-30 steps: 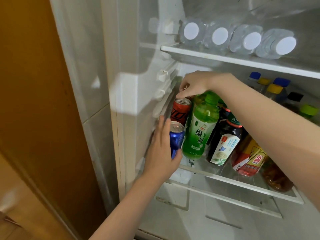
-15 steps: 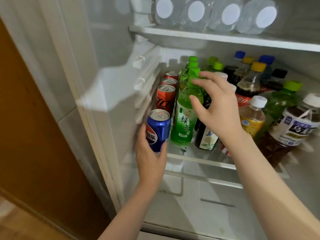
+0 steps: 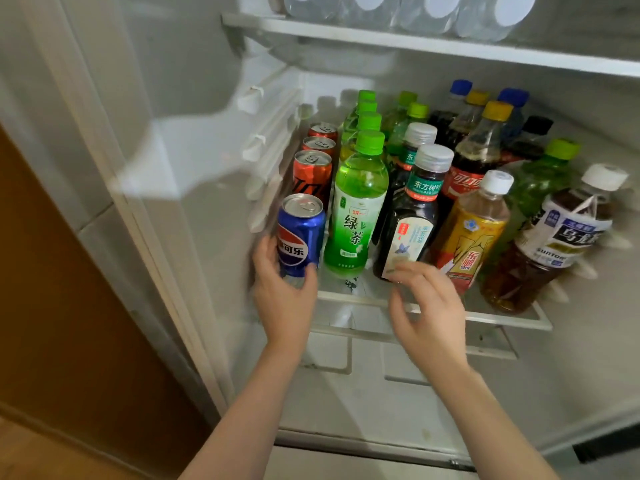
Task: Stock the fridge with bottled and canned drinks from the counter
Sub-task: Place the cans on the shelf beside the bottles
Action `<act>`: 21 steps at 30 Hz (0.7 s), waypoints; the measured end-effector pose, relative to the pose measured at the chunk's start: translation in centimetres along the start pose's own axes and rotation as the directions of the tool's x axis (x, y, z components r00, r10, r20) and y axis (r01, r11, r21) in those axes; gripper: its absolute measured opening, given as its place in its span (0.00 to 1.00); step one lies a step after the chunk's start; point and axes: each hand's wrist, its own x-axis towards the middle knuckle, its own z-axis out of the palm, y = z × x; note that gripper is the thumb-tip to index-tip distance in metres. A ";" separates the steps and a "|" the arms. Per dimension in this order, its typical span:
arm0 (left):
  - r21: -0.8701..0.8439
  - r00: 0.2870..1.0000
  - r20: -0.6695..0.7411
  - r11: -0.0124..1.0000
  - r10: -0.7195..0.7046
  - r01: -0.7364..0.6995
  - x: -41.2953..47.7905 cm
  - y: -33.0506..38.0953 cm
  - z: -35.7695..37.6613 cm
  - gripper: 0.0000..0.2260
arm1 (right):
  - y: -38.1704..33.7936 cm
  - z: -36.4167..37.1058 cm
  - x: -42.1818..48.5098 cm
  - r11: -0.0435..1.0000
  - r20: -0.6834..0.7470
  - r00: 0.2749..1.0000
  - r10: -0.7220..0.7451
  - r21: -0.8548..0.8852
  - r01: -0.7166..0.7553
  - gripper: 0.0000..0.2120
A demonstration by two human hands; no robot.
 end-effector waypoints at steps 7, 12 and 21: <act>0.165 1.000 -0.005 0.986 0.022 -0.021 0.2 0.5 0.1 0.34 | 2.6 1.8 -2.7 0.983 0.061 0.995 0.077 -0.173 -0.065 0.07; 0.291 0.996 0.085 0.956 0.019 -0.043 0.5 0.6 0.0 0.32 | 3.4 2.6 -3.7 0.991 0.021 0.999 0.025 -0.132 -0.022 0.10; 0.240 0.999 0.043 0.971 -0.027 0.016 1.7 -0.3 -0.6 0.37 | 3.6 4.2 -4.3 0.981 -0.044 0.999 0.001 -0.193 -0.009 0.09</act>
